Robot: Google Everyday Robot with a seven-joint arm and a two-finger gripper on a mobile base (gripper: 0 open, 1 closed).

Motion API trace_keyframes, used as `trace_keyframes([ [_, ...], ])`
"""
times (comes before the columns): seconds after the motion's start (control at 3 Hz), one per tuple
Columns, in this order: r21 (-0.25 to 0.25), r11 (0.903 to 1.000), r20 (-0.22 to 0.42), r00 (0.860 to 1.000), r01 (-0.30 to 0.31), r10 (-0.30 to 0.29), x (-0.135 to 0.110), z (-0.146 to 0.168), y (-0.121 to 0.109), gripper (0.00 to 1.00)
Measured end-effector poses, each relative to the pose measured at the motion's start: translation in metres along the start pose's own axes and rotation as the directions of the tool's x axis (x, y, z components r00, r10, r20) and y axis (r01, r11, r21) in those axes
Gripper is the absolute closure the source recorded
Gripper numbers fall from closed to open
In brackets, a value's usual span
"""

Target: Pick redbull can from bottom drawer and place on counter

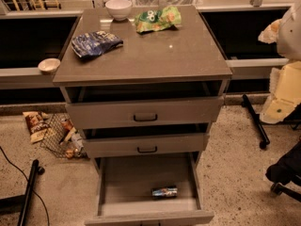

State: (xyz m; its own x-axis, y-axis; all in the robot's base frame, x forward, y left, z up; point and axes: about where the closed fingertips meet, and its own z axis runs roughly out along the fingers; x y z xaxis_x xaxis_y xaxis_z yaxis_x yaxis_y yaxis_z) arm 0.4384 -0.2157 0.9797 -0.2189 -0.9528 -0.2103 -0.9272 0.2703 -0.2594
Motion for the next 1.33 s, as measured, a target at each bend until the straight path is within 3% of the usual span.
trace_keyframes([
  [0.33, 0.005, 0.9999, 0.003, 1.000, 0.009, -0.009, -0.002, 0.004, 0.001, 0.00],
  [1.0, -0.070, 0.9966, 0.104, 0.994, 0.043, -0.036, -0.014, 0.073, 0.022, 0.00],
  [1.33, -0.115, 0.9924, 0.177, 0.984, 0.042, -0.021, -0.024, 0.114, 0.035, 0.00],
])
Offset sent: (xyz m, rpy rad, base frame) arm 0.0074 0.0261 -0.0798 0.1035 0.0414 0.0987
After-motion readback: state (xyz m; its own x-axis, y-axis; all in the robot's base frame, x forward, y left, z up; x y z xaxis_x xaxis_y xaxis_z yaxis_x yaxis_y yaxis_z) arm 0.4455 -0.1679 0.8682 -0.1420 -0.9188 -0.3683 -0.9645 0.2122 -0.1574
